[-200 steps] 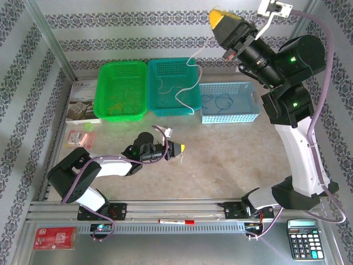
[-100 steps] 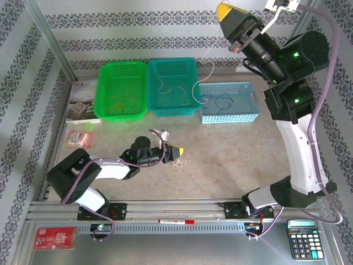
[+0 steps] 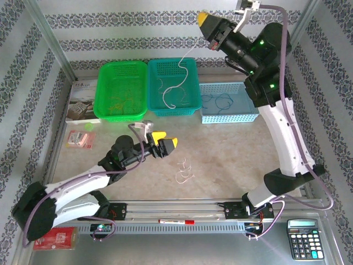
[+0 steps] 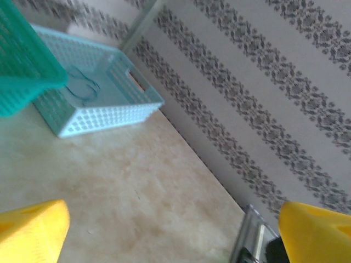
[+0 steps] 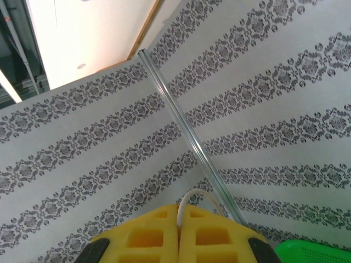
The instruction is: Untangle the cables
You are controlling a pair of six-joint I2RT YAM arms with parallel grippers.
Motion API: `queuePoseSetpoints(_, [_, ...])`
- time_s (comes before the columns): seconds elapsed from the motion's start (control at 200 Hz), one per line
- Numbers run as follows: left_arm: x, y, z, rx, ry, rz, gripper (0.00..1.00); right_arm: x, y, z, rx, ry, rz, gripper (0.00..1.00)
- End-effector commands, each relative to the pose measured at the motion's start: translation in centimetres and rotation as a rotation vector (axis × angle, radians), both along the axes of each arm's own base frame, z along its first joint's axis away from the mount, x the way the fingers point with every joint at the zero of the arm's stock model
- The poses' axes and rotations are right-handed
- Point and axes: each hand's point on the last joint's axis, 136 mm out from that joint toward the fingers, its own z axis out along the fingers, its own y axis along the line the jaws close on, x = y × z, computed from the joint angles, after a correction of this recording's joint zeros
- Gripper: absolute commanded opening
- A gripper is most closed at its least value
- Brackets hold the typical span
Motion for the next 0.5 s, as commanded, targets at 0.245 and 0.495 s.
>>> queuePoseSetpoints(0.245, [1.3,6.9,2.4,0.106,-0.028,0.338,1.0,6.3,1.9,-2.2,-0.043,-0.008,-0.017,0.0])
queuePoseSetpoints(0.495, [1.7,8.2,2.8,0.119,-0.022,0.399,1.0,13.7,2.6,-6.5,-0.055,0.065,-0.04,0.0])
